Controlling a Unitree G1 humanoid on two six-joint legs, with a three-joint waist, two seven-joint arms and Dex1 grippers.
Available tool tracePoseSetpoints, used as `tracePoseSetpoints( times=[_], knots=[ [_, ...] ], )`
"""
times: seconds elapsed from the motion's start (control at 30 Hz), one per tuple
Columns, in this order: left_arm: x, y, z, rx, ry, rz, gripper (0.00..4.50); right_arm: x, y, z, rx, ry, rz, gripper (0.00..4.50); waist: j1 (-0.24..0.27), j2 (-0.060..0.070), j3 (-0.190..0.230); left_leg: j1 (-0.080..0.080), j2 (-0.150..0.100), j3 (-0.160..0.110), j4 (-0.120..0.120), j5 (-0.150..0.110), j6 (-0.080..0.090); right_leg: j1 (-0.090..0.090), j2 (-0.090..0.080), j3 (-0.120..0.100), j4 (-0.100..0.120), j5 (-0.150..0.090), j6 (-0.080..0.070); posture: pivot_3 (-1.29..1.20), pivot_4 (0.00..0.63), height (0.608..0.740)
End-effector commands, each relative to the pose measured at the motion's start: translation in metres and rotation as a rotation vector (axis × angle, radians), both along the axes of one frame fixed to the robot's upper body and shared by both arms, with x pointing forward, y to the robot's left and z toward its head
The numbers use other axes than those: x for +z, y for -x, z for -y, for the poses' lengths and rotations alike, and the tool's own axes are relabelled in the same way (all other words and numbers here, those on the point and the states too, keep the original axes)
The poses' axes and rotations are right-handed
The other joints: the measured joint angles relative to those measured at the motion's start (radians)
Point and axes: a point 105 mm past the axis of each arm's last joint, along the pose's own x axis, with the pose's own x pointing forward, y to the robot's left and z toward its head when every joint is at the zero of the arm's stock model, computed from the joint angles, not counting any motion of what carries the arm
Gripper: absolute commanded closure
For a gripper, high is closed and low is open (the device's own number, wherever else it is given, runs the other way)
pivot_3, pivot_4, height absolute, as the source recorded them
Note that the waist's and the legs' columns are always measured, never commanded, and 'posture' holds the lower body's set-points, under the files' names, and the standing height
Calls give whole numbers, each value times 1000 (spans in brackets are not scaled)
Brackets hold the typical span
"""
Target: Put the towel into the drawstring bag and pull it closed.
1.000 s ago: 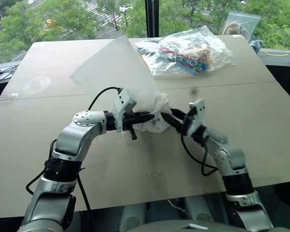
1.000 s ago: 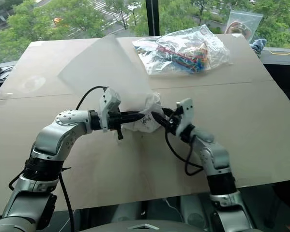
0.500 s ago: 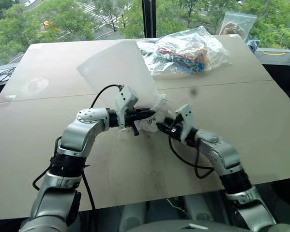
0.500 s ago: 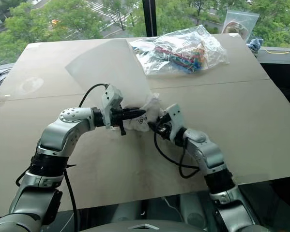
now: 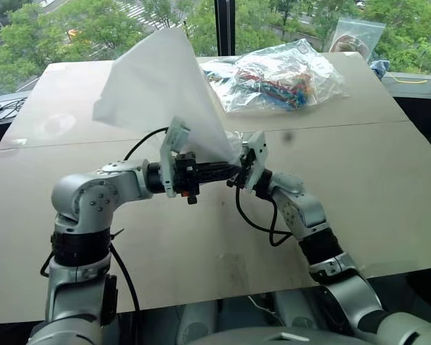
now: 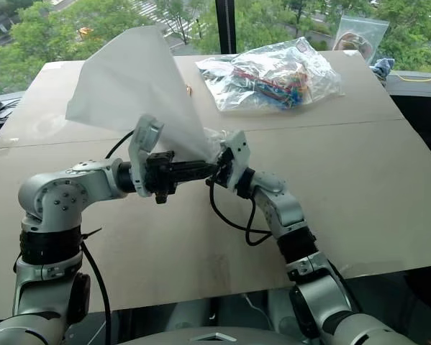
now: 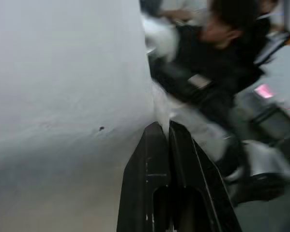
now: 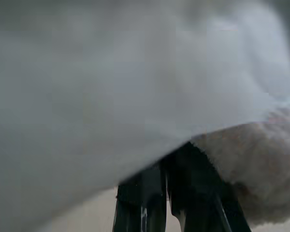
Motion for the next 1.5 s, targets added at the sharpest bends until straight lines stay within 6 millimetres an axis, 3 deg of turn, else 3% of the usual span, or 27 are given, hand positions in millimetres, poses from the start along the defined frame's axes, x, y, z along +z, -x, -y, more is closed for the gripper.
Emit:
tracePoseSetpoints(
  times=[0.03, 0.1, 0.2, 0.33, 0.53, 0.67, 0.9, 1.2, 1.23, 1.27, 1.3, 1.33, 1.47, 1.5],
  knots=[
    [-13, -7, -8, 79, -89, 21, 4500, -3, -9, 42, -178, 26, 25, 4419, 1, 0, 0, 1, 0, 0, -1, 0, 0, 0, 0, 0, 0, 0, 0, 0, 150, 740],
    [-24, -23, -14, 165, -152, 49, 4500, -10, 6, 57, -162, 67, 11, 4419, 7, 0, 0, 0, -1, 0, -1, 0, 0, 0, 0, 0, 0, 0, 0, 0, 150, 740],
    [-33, -35, -19, 205, -200, 85, 4500, -13, 38, 77, -112, 136, 3, 3292, 8, 1, 0, -1, -1, 0, -1, 0, 0, 0, 0, 0, -1, 0, 0, 0, 150, 740],
    [-39, -43, -21, 209, -245, 143, 4500, -16, 66, 103, -159, 306, 9, 1346, 0, 3, 1, 0, -1, 2, -1, 0, 0, -1, 1, 3, 0, 0, 0, 0, 150, 740],
    [-45, -44, -10, 149, -274, 229, 4500, 3, 44, 123, -374, 370, 30, 1346, 2, 2, 1, 1, 0, 3, 0, 0, 0, -1, 2, 4, 0, -2, 3, 0, 150, 740],
    [-47, -44, -4, 132, -277, 262, 4500, 20, 33, 111, -394, 221, -16, 1346, 1, 2, 1, 1, 0, 3, 0, 0, 0, -1, 2, 4, 0, 0, 1, 0, 150, 740],
    [-46, -43, -2, 139, -260, 277, 4500, 18, 24, 88, -345, 141, -75, 1346, 4, 2, 1, -1, -1, 3, 0, 0, 0, -1, 0, 4, -1, 0, 0, 0, 150, 740],
    [-47, -40, -4, 142, -269, 285, 4500, 23, 9, 76, -302, 27, -126, 1346, 1, 3, 1, 0, 0, 2, 0, 0, 0, -1, 1, 3, 0, 0, 0, 0, 150, 740],
    [-47, -39, -4, 142, -268, 286, 4500, 23, 8, 74, -296, 20, -129, 1863, 1, 3, 1, 0, 0, 3, 0, 0, 0, -1, 1, 3, 0, 0, 0, 0, 150, 740],
    [-47, -39, -5, 143, -269, 288, 4500, 24, 7, 72, -288, 12, -129, 1976, 1, 3, 1, 0, 0, 3, 0, 0, 0, -1, 1, 3, 0, 0, 0, 0, 150, 740],
    [-47, -40, -6, 145, -270, 290, 4500, 25, 7, 71, -280, 8, -130, 2614, 1, 3, 1, 0, 0, 3, 0, 0, 0, -1, 0, 3, 0, 0, 0, 0, 150, 740],
    [-46, -40, -6, 147, -270, 292, 4500, 24, 8, 70, -271, 8, -131, 2767, 0, 3, 1, 0, -1, 3, 0, 0, 0, -1, 0, 3, 0, 0, 0, 0, 150, 740],
    [-44, -41, -6, 154, -267, 298, 4500, 24, 10, 68, -249, 9, -124, 4458, 1, 3, 1, 0, 0, 2, -1, 0, 0, -1, 1, 3, 0, 0, 0, 0, 150, 740],
    [-44, -42, -7, 158, -265, 301, 4500, 25, 10, 69, -250, 8, -121, 4458, 1, 3, 1, 0, 0, 2, 0, 0, 0, -1, 1, 3, 0, 0, 0, 0, 150, 740]
  ],
)
